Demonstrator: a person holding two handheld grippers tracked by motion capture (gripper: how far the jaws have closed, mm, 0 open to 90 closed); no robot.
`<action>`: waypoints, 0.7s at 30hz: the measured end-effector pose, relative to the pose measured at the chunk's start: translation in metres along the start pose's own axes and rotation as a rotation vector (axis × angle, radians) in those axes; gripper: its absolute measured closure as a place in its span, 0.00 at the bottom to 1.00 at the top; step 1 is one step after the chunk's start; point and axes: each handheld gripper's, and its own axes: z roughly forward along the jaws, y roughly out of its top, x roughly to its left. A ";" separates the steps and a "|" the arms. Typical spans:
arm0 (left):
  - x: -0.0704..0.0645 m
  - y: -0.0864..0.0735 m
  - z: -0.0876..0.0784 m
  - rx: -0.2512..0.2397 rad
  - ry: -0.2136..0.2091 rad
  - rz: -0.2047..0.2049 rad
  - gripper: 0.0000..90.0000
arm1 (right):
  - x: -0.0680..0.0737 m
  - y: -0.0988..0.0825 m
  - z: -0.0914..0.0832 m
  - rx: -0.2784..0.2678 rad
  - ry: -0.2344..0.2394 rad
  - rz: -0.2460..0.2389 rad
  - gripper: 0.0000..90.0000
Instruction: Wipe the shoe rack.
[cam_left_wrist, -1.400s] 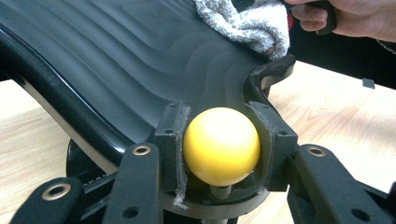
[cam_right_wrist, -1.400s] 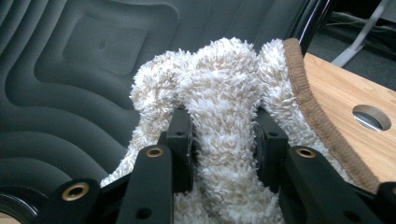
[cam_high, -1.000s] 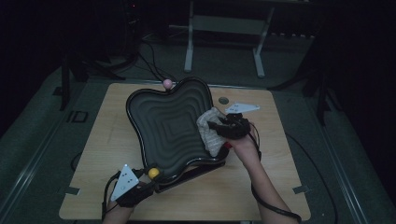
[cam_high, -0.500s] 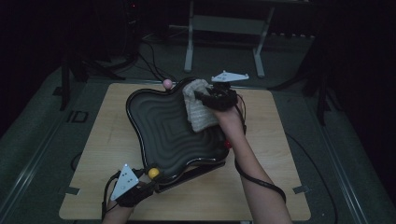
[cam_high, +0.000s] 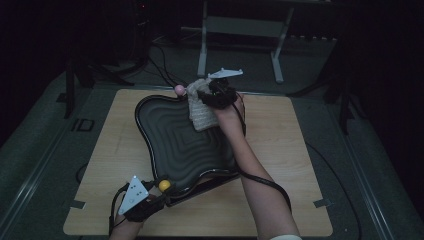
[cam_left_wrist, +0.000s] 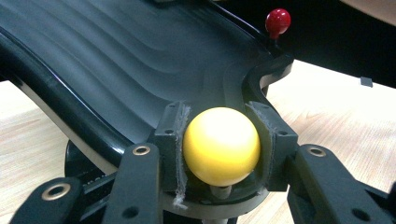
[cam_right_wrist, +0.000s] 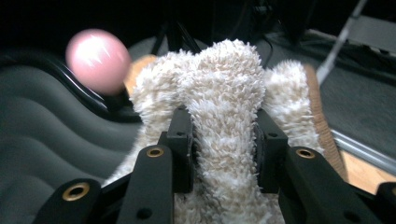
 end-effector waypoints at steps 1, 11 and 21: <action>0.000 0.000 0.000 0.000 0.001 0.000 0.66 | 0.001 -0.003 0.002 -0.004 -0.006 0.004 0.74; 0.000 0.000 0.000 0.001 0.004 0.003 0.66 | 0.000 -0.024 -0.007 -0.020 -0.027 0.048 0.74; -0.001 0.000 0.000 0.000 0.009 0.008 0.66 | 0.009 -0.044 -0.019 -0.005 -0.055 0.039 0.74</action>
